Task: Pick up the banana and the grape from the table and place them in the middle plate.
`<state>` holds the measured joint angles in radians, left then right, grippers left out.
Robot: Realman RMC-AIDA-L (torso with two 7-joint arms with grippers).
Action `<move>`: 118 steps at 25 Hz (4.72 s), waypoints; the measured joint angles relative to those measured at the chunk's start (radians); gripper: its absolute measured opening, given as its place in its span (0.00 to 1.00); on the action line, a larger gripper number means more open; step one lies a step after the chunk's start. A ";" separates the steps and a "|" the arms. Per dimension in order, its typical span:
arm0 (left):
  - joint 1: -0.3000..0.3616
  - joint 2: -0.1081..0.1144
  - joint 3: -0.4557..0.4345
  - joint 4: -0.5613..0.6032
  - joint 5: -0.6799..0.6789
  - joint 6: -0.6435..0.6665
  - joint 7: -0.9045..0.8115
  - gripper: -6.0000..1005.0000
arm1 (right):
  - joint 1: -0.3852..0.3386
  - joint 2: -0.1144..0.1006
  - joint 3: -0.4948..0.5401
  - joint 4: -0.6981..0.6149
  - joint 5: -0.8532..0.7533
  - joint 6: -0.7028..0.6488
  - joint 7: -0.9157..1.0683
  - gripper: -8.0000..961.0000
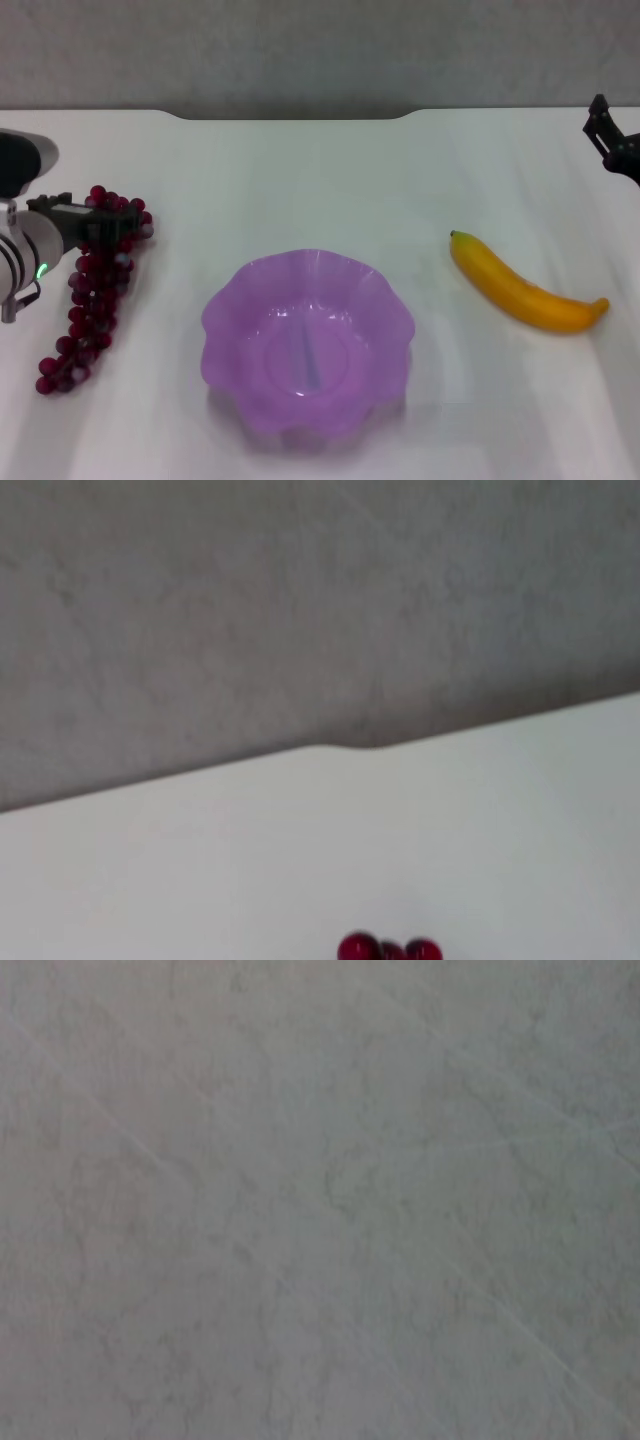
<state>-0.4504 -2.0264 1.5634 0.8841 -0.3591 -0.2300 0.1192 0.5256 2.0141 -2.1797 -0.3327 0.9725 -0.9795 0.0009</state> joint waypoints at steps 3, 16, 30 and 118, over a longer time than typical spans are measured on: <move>-0.025 0.000 -0.002 -0.051 0.013 -0.003 -0.003 0.89 | 0.000 0.000 0.000 0.000 0.000 0.000 0.000 0.91; -0.118 -0.002 -0.035 -0.263 0.011 0.037 -0.001 0.89 | 0.001 0.000 0.000 -0.008 0.000 -0.001 0.004 0.91; -0.118 -0.008 -0.030 -0.341 0.003 0.136 -0.010 0.89 | 0.008 0.002 -0.011 -0.014 0.000 -0.001 0.005 0.90; -0.037 -0.010 0.061 -0.148 -0.088 0.109 -0.021 0.35 | -0.004 0.001 -0.026 -0.012 -0.012 -0.043 -0.006 0.89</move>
<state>-0.4871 -2.0365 1.6249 0.7360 -0.4472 -0.1206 0.0982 0.5216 2.0155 -2.2058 -0.3448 0.9601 -1.0230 -0.0046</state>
